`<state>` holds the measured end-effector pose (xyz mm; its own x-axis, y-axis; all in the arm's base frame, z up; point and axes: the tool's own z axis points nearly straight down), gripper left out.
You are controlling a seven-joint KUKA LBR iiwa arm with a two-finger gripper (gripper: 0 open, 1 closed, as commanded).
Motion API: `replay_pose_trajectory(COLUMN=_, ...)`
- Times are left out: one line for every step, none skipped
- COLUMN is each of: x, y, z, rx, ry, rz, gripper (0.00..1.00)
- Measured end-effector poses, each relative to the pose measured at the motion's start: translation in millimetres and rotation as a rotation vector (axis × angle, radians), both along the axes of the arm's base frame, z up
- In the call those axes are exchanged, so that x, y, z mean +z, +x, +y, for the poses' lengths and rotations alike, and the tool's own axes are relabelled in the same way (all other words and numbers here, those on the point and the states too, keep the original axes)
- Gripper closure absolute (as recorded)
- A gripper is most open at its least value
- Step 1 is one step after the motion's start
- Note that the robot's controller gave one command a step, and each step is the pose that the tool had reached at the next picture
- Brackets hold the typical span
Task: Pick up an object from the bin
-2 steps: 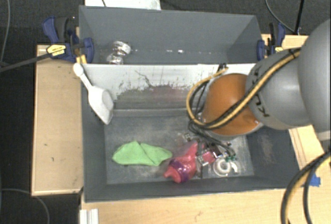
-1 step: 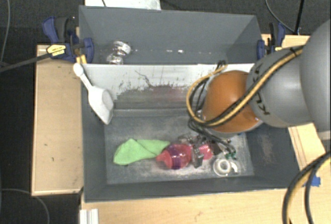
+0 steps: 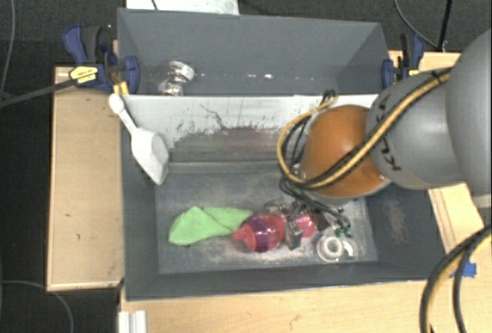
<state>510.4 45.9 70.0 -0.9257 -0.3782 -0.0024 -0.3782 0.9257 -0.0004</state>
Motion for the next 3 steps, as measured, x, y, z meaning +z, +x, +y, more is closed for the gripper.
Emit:
replay_pose_trajectory(x=1.6, y=0.0, z=0.1, rx=0.001, ry=0.000, rz=-0.001, gripper=1.00)
replay_pose_trajectory(x=4.8, y=0.2, z=0.1, rx=0.001, ry=0.000, rz=-0.002, gripper=1.00)
replay_pose_trajectory(x=9.6, y=0.0, z=0.1, rx=0.001, ry=0.000, rz=-0.001, gripper=1.00)
